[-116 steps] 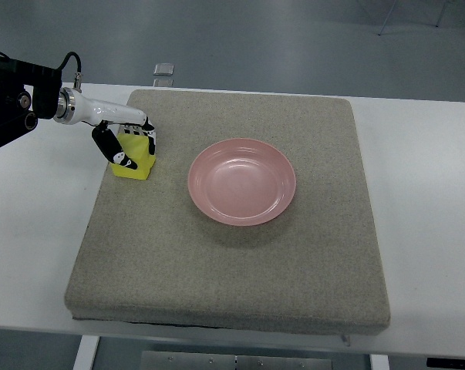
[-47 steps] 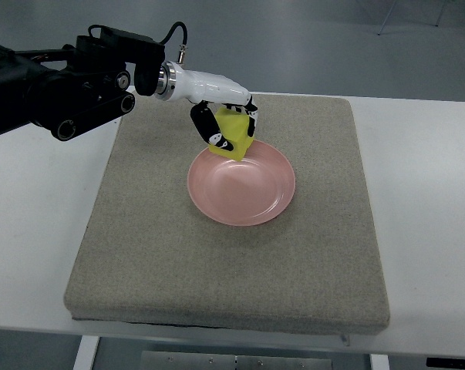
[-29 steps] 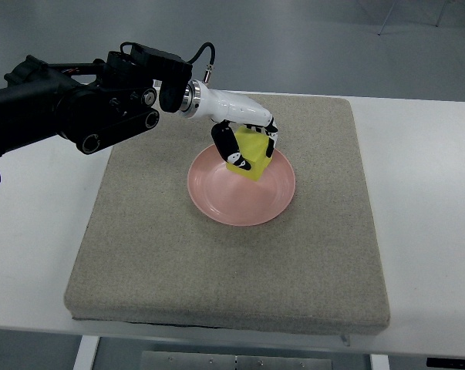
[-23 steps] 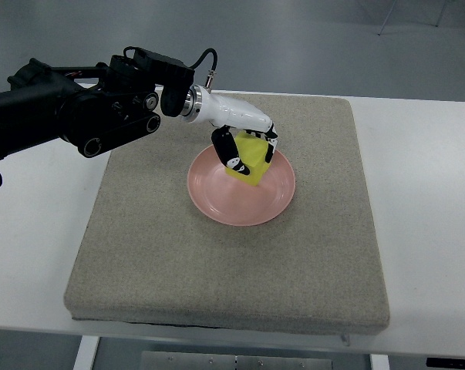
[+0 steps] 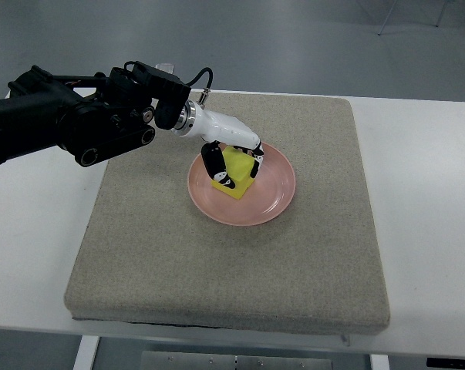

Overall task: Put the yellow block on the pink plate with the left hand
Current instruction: 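Lower the cube onto the plate and open the left hand's fingers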

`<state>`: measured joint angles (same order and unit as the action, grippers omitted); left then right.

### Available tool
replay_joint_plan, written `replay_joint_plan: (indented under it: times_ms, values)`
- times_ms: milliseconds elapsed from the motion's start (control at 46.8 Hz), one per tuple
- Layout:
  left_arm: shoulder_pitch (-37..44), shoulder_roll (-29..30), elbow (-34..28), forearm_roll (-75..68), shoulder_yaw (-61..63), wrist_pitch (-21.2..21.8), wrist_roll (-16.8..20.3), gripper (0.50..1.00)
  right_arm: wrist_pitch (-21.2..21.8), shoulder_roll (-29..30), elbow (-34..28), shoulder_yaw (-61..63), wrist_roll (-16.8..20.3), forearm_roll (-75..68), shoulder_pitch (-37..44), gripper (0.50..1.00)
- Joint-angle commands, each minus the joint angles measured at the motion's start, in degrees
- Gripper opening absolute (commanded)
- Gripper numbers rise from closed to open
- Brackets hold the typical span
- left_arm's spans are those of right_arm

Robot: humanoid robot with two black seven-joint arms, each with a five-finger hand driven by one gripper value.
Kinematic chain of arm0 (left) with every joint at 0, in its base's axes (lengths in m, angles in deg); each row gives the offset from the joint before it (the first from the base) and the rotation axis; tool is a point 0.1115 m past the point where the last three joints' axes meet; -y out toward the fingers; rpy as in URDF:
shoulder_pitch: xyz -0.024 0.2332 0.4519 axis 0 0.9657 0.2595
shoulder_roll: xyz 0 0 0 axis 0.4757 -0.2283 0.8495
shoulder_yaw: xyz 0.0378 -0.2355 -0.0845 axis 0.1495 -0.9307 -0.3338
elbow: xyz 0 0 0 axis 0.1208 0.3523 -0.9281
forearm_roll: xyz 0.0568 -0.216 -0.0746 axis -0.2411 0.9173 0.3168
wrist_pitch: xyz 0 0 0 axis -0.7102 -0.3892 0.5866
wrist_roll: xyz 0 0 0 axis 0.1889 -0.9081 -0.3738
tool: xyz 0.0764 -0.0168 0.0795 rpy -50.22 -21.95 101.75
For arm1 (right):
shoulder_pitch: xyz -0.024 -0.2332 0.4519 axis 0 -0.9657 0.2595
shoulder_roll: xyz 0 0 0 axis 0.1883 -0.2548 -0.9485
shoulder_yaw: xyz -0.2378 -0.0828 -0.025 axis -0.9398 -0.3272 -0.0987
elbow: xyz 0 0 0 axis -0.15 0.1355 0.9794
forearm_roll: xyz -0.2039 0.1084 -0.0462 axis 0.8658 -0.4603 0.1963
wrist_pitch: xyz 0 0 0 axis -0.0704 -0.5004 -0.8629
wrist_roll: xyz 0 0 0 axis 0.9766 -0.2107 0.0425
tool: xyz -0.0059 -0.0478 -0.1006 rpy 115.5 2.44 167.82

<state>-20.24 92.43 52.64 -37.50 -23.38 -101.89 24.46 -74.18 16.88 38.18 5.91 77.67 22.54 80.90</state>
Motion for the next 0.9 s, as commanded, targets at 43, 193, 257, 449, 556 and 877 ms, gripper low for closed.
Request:
replay_joint_plan:
  times_ms: [43,193,257,449,556,877]
  values:
    - [0.1,0.0,0.0,0.0,-0.1,0.1,0.1,0.5,0.0,0.0,0.0,0.0,0.0,0.0,0.0,0.924]
    - [0.4,0.0,0.1,0.0,0.0,0.2,0.2,0.5,0.0,0.0,0.0,0.0,0.0,0.0,0.0,0.924]
    - [0.4,0.0,0.2,0.1,0.0,0.2,0.2,0.5,0.0,0.0,0.0,0.0,0.0,0.0,0.0,0.924]
    - [0.5,0.1,0.5,1.1,-0.5,0.3,0.2,0.835,0.0,0.0,0.0,0.0,0.0,0.0,0.0,0.924]
    - [0.4,0.3,0.6,1.2,-0.9,0.3,0.3,0.936,0.0,0.0,0.0,0.0,0.0,0.0,0.0,0.924]
    - [-0.2,1.8,2.8,1.4,-1.4,0.2,2.0,0.988,0.0,0.0,0.0,0.0,0.0,0.0,0.0,0.924]
